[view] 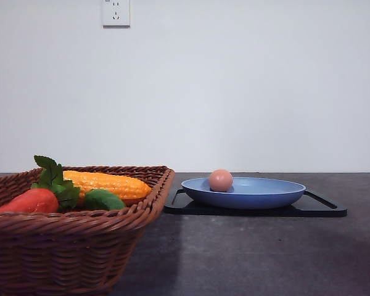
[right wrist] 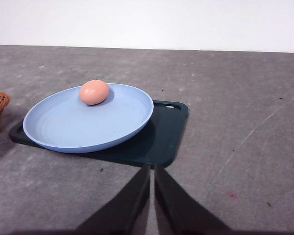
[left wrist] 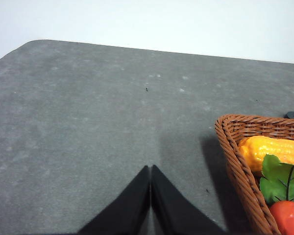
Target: Transfer egg from basket to plate and serve
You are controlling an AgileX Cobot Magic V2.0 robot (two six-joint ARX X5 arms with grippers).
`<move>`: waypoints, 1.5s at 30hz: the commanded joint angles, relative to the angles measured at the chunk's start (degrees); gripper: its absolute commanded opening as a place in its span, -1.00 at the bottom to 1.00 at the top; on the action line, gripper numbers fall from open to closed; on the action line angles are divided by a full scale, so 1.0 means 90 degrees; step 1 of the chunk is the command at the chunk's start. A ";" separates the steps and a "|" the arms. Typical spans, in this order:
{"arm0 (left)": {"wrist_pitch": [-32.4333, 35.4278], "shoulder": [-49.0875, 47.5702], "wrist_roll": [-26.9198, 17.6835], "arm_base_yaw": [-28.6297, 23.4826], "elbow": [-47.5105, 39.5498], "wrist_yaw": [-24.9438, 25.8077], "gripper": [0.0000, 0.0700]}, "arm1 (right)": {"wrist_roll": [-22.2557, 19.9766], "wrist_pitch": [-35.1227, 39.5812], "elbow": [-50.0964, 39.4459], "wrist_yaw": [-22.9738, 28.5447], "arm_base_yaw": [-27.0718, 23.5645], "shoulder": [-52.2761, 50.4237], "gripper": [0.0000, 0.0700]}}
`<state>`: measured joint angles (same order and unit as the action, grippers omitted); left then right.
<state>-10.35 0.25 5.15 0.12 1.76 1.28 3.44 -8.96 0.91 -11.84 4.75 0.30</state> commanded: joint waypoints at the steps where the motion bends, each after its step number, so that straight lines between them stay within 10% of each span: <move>1: -0.0034 -0.0010 0.0005 -0.0012 -0.0175 -0.0001 -1.00 | 0.0087 -0.0011 -0.0046 0.0007 -0.0007 -0.0010 -1.00; 45: -0.0032 -0.0010 0.0005 -0.0012 -0.0175 0.0000 -1.00 | 0.0087 -0.0011 -0.0046 0.0007 -0.0007 -0.0010 -1.00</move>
<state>-10.35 0.25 5.15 0.12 1.76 1.28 3.44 -8.97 0.91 -11.84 4.75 0.30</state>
